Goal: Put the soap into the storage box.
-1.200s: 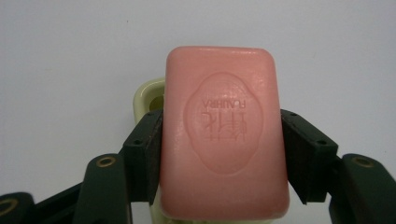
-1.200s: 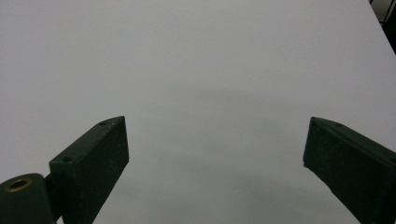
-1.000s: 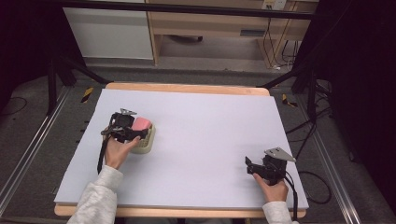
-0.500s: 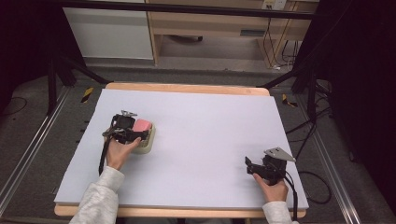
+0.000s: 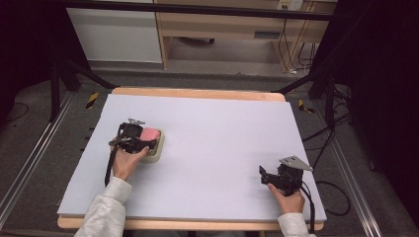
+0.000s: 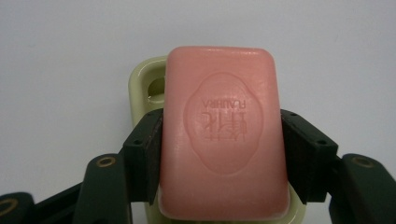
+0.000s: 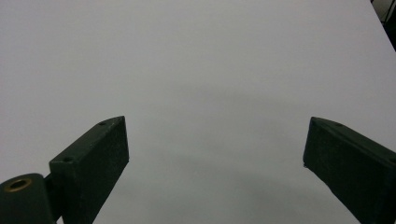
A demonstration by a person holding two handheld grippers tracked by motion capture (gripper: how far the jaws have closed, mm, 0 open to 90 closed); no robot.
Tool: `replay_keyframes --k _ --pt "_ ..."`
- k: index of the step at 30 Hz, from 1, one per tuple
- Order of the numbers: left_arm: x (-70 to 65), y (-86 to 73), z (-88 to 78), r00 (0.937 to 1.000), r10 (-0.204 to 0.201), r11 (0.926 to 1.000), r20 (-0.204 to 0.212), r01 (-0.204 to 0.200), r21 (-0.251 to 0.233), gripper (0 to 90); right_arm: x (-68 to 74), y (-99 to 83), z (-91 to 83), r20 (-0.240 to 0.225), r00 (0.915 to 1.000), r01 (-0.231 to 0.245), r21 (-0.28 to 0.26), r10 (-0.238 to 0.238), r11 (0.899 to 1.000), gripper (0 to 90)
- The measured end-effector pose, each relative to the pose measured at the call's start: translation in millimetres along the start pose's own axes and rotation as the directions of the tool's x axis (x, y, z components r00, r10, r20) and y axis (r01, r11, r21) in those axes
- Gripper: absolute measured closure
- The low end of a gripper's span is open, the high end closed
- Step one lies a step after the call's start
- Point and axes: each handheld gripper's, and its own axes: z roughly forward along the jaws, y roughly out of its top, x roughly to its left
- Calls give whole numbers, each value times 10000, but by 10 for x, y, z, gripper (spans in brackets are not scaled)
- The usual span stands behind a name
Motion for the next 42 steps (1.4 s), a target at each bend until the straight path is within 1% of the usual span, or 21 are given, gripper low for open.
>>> replay_keyframes --k 19,30,33,42 --pt "-3 -27 63 9999 -41 9999 -96 42 102 372 0 0 -1 8 10000 2 -11 -2 10000 71" --pt "-15 -63 123 9998 -34 9996 -204 39 269 371 0 1 -2 28 10000 10 -16 -10 10000 71" --pt "-12 -69 122 9998 -56 9997 -170 60 243 371 1 0 -2 24 10000 8 -15 -8 10000 71" --pt "-43 -94 137 9993 31 9997 -371 -22 226 370 5 1 -2 14 10000 23 -21 -23 10000 71"
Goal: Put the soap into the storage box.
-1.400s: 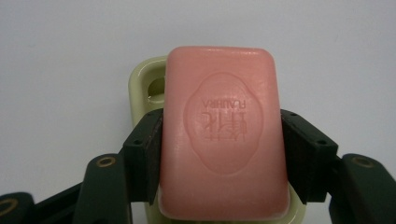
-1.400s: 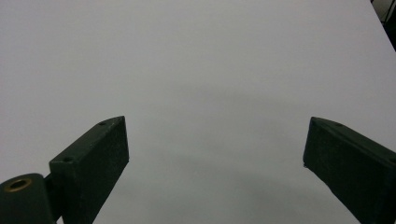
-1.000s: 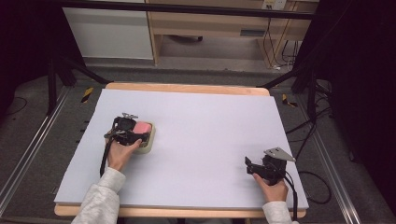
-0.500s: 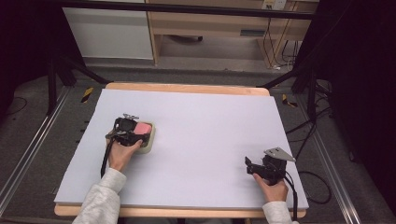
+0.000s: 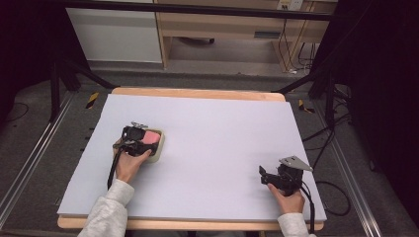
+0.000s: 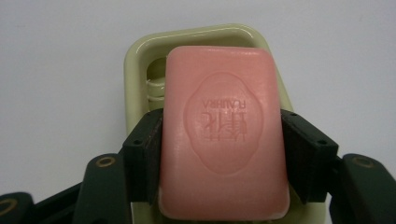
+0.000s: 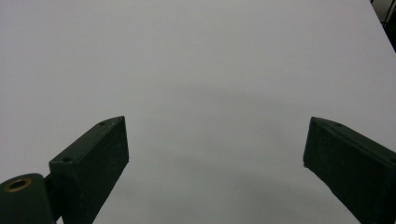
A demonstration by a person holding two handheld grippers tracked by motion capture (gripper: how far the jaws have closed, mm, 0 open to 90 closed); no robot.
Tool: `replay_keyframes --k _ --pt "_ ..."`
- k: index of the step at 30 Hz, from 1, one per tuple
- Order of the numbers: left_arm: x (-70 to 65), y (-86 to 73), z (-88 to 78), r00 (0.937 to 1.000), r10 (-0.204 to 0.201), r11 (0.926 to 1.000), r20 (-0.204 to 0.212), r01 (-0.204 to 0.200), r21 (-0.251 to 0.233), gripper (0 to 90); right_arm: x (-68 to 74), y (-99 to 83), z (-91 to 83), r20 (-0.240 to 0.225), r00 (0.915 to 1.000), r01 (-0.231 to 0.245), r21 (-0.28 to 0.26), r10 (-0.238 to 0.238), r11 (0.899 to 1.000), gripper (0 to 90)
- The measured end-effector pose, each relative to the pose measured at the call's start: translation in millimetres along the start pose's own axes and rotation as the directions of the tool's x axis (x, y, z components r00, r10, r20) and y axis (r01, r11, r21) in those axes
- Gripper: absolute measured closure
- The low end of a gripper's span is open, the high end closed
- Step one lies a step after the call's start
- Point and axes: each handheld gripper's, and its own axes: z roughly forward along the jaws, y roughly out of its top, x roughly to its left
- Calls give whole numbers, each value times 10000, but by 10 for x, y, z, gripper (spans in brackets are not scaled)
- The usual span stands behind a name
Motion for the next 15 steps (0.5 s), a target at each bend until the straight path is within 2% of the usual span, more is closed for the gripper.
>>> replay_keyframes --k 15 --pt "-13 -32 -34 9999 157 9999 -34 -158 -59 363 5 2 -4 -22 10000 -22 9 22 10000 70"
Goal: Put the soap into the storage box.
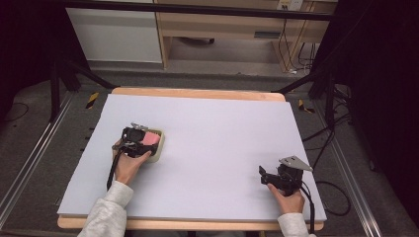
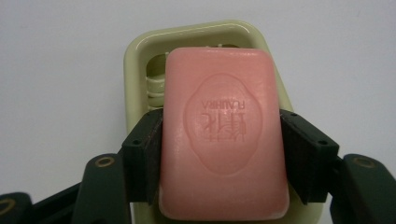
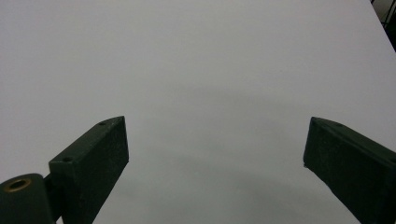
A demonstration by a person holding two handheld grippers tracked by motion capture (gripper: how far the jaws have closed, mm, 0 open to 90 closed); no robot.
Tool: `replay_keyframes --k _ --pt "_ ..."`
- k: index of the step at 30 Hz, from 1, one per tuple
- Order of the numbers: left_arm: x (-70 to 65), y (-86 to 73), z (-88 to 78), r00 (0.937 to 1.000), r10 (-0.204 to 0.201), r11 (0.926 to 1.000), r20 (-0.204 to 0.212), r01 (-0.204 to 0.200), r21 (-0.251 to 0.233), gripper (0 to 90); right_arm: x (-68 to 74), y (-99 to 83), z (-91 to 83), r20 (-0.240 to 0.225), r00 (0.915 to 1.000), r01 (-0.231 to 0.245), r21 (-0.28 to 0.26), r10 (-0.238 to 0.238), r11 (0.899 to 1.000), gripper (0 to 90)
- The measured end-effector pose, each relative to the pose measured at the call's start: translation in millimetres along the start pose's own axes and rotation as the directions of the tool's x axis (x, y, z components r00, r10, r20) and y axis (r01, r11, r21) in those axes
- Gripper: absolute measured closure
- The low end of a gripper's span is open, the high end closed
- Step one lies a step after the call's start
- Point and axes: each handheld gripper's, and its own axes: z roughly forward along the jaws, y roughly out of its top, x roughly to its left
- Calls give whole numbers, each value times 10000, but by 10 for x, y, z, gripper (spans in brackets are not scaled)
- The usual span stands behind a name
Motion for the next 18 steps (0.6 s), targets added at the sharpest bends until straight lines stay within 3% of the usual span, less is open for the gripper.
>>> replay_keyframes --k 2,3,9,18 --pt "3 -3 -28 10000 -28 9997 27 29 -257 330 0 0 0 -3 10000 1 -2 -1 10000 70" --pt "5 2 -76 9995 -76 9989 291 89 -461 269 0 0 1 4 10000 5 4 -5 10000 70" --pt "10 5 -161 9995 104 9983 299 -87 -572 256 2 1 -2 13 10000 16 -20 -16 10000 70" --pt "66 -120 -377 9945 110 9935 1040 9 -1137 247 -12 -3 -10 29 10000 -49 -31 49 10000 70"
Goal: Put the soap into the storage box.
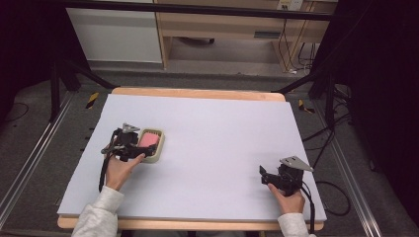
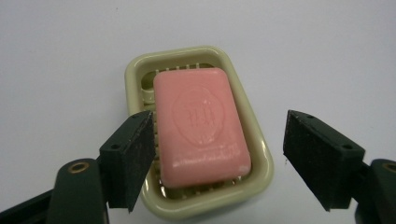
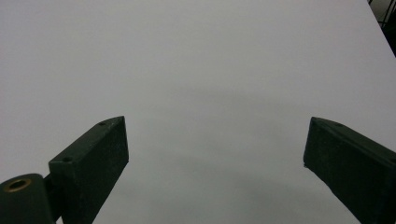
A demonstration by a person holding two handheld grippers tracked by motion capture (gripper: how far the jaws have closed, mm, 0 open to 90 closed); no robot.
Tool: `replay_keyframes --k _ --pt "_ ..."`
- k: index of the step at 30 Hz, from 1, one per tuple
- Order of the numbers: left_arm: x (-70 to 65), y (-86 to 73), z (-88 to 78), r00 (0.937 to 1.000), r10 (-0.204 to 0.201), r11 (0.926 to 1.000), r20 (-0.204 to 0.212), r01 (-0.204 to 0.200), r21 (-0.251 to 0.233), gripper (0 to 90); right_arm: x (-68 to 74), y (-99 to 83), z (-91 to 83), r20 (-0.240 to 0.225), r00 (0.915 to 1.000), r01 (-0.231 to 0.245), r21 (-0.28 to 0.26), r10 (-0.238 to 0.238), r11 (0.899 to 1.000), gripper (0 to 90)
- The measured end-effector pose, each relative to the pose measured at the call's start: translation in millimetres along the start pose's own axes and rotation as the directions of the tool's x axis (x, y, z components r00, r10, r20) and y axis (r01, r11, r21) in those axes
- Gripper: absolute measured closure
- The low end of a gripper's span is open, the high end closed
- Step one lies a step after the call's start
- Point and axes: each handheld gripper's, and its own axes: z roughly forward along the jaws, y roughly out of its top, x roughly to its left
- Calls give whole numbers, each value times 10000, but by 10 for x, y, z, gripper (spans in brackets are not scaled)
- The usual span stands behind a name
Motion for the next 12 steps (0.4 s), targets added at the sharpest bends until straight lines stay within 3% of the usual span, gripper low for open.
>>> replay_keyframes --k 4,8,12 --pt "18 -132 -98 9996 270 9996 -19 -270 50 233 -11 -2 -10 24 10000 -66 4 66 10000 70" --pt "42 -257 -184 9998 164 9995 74 -161 -285 212 -30 -6 -16 67 9999 -148 3 148 9999 70" --pt "66 -370 -258 9999 149 9987 -86 -153 -482 199 -47 -10 -17 161 9998 -141 68 140 9999 69"
